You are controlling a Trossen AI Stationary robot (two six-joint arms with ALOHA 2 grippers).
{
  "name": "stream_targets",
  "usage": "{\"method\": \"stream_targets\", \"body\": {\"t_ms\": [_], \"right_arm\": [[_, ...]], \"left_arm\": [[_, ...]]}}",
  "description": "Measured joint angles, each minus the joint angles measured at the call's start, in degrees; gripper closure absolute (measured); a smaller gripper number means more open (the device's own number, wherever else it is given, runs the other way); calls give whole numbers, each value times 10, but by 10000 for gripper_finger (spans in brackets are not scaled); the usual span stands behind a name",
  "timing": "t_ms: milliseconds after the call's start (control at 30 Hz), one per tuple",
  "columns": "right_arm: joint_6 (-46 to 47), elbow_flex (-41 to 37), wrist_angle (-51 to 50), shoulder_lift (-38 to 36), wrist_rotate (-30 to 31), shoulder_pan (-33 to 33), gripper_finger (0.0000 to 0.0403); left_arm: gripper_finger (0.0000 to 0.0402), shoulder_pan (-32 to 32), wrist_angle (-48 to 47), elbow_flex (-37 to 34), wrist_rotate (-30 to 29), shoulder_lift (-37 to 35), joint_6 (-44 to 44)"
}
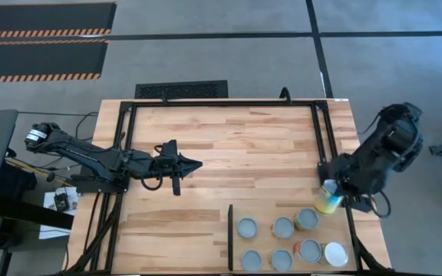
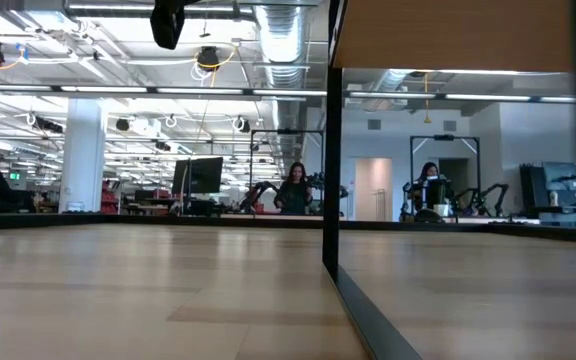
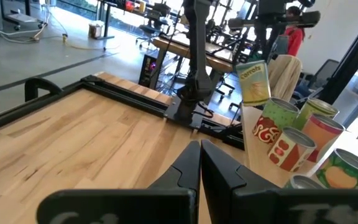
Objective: Pick and place cans onto a shelf
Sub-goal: Put the large canned carrot on the shelf
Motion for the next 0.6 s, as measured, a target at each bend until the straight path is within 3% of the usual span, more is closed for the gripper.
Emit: {"method": "stream_targets", "body": {"t_ms": [300,600], "right_arm": [[114,1,-1,26,-21,97,403],[123,1,0,85,-7,105,403]], "left_arm": [[401,0,-1,0,-1,0,-1],[401,6,-2,0,-4,0,4]]}}
